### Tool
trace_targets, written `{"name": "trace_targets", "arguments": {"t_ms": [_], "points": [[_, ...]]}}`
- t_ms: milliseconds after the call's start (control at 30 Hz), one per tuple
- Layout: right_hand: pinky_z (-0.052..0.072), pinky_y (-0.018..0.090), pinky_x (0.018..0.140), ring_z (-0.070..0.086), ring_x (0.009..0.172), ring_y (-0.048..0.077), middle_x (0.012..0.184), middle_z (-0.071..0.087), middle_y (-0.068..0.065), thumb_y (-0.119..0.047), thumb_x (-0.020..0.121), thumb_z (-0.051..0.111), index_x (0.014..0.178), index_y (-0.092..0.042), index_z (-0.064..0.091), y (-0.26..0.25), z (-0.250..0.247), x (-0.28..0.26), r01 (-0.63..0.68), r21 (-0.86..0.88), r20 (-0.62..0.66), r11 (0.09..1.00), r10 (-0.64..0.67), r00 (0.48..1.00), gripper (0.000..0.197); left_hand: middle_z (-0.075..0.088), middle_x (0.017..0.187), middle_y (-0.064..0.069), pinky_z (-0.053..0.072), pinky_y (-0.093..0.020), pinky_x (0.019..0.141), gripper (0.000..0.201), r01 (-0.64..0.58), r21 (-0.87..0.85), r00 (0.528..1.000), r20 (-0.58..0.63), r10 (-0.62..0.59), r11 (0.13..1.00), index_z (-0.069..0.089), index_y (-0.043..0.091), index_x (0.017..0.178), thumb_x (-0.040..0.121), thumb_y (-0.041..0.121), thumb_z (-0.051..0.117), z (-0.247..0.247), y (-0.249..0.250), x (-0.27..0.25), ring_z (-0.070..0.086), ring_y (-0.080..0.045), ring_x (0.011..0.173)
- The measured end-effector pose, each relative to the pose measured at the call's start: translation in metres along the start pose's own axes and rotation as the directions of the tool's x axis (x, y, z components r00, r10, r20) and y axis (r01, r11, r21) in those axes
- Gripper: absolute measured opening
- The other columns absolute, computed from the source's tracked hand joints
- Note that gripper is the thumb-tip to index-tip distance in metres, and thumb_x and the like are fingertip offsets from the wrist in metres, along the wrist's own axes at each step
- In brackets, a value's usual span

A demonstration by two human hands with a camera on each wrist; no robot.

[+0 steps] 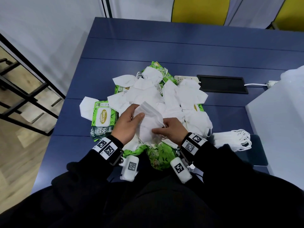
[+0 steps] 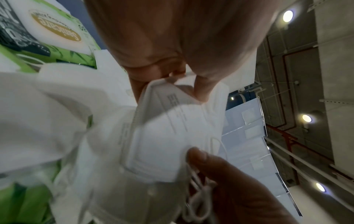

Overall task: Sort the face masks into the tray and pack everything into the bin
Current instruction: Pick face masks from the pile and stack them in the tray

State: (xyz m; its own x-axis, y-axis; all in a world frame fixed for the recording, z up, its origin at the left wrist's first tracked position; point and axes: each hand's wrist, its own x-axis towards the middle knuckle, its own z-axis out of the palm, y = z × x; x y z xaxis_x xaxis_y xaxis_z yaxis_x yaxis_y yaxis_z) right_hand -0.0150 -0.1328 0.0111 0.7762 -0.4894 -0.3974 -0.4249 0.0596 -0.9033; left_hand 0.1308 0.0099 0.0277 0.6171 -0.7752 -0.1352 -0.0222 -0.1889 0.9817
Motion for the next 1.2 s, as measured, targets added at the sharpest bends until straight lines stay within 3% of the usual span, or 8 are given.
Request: {"name": "trace_targets", "arguments": {"t_ms": [167,300,467,600,833,967,1100,1200], "points": [[0.056,0.031,0.06,0.065,0.066,0.024,0.072,0.068,0.017,-0.003,0.085,0.074,0.077,0.003,0.075,0.003,-0.016,0.0,-0.094,0.278,-0.098,0.956,0.126,0.987,0.01,0.077,0.106,-0.003,0.056,-0.059,0.092,0.021,0.019,0.023,0.992,-0.127,-0.016,1.0,0.068,0.027,0.113,0.092,0.03,0.064,-0.021,-0.011,0.003,0.072,-0.031,0.101],[0.054,0.033,0.066,0.063,0.068,0.021,0.071,0.066,0.009,0.001,0.087,0.069,0.071,-0.005,0.076,0.008,-0.025,-0.002,-0.103,0.362,-0.089,0.927,0.144,0.986,0.018,0.076,0.079,0.004,0.056,-0.031,0.069,0.016,0.047,0.015,0.986,-0.162,-0.044,0.999,0.071,0.009,0.113,0.097,0.008,0.067,-0.033,-0.016,0.001,0.069,-0.013,0.07],[0.056,0.038,0.073,0.065,0.074,0.027,0.081,0.068,0.015,-0.003,0.086,0.073,0.078,-0.001,0.076,0.006,-0.016,-0.003,-0.101,0.444,-0.093,0.89,0.158,0.983,0.009,0.078,0.101,-0.011,0.059,-0.042,0.082,0.018,0.032,-0.057,0.988,-0.148,-0.04,0.998,0.072,0.009,0.113,0.097,0.004,0.065,-0.034,-0.011,-0.001,0.073,-0.023,0.089],[0.057,0.038,0.068,0.069,0.076,0.027,0.094,0.073,0.012,-0.018,0.091,0.073,0.09,0.002,0.076,0.001,-0.025,-0.004,-0.108,0.507,-0.116,0.855,0.192,0.975,0.021,0.077,0.101,-0.008,0.056,-0.036,0.083,0.016,-0.014,-0.039,0.999,0.042,0.015,0.999,0.071,0.012,0.113,0.098,0.009,0.064,-0.036,0.001,-0.002,0.071,-0.021,0.089],[0.057,0.039,0.062,0.064,0.076,0.023,0.089,0.071,0.013,0.014,0.086,0.059,0.106,-0.01,0.063,-0.007,-0.021,-0.008,0.079,0.305,-0.173,0.949,-0.027,0.984,0.032,0.069,0.102,0.009,0.046,-0.033,0.087,0.026,-0.177,0.376,0.893,0.451,-0.012,0.91,0.07,0.027,0.114,0.091,0.029,0.06,-0.019,0.025,-0.004,0.062,-0.014,0.097],[0.049,0.039,0.061,0.055,0.067,0.025,0.072,0.058,0.021,0.016,0.087,0.053,0.127,-0.018,0.055,-0.012,-0.011,-0.012,0.141,0.239,-0.109,0.961,-0.117,0.987,0.052,0.055,0.114,0.006,0.042,-0.029,0.094,0.032,-0.301,0.532,0.929,0.35,0.119,0.791,0.073,0.024,0.114,0.088,0.038,0.061,0.002,0.015,0.004,0.054,-0.013,0.108],[0.052,0.032,0.058,0.066,0.078,0.025,0.1,0.072,0.027,0.01,0.091,0.059,0.118,-0.004,0.067,-0.015,-0.008,-0.014,0.118,0.266,-0.084,0.957,-0.099,0.992,0.031,0.044,0.142,0.005,0.034,-0.03,0.109,0.024,-0.309,0.519,0.948,0.229,0.219,0.797,0.071,0.021,0.11,0.089,0.031,0.064,0.012,0.002,0.01,0.042,-0.014,0.132],[0.05,0.027,0.06,0.065,0.077,0.022,0.094,0.072,0.017,-0.002,0.096,0.058,0.114,-0.003,0.071,-0.014,-0.011,-0.012,0.083,0.309,-0.13,0.947,-0.045,0.991,0.022,0.061,0.097,0.029,0.04,-0.024,0.08,0.016,-0.251,0.432,0.965,0.187,0.186,0.866,0.065,0.021,0.111,0.095,0.018,0.065,0.019,0.004,0.006,0.053,0.01,0.092]]}}
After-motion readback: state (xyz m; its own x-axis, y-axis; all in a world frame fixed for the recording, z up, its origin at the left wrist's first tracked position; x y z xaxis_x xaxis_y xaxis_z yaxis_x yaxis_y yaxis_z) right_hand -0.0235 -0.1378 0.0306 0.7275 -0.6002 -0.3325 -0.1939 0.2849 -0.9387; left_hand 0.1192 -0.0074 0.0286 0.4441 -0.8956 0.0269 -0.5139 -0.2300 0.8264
